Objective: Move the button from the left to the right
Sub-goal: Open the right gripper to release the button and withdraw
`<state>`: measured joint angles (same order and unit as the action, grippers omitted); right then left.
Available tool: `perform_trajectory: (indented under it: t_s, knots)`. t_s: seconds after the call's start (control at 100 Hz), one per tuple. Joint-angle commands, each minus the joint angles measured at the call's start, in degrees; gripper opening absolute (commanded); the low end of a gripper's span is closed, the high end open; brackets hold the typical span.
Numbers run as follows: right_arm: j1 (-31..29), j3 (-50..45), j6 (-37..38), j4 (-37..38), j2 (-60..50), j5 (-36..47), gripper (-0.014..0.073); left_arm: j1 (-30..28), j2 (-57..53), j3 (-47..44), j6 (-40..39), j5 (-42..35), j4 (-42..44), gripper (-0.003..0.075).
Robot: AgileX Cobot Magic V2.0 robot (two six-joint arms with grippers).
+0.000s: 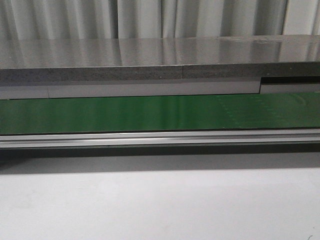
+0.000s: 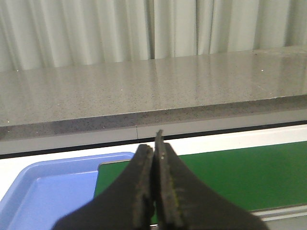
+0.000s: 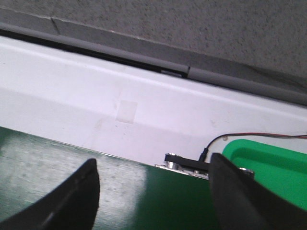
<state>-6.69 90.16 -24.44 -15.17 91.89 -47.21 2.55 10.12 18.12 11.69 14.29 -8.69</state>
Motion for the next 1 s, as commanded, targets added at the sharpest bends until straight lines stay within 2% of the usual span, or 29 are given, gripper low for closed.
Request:
perform_trajectory:
  t_s: [0.0, 0.48, 0.7, 0.99]
  knots:
    - [1.2, -1.5, 0.5, -1.5, -5.8, 4.6, 0.0491, 0.5, 0.6, 1.7, -0.1, -4.7, -0.6, -0.002]
    - [1.9, -36.2, 0.5, -1.9, -33.6, 23.4, 0.0491, 0.5, 0.6, 1.7, -0.1, -4.7, -0.6, -0.002]
    - [1.9, -48.3, 0.5, -2.1, -47.6, 24.2, 0.0489, 0.5, 0.6, 1.7, -0.1, -4.7, -0.6, -0.002]
    - [1.9, -57.4, 0.5, -5.7, -66.2, 20.1, 0.0489, 0.5, 0.6, 1.7, -0.1, -4.7, -0.6, -0.002]
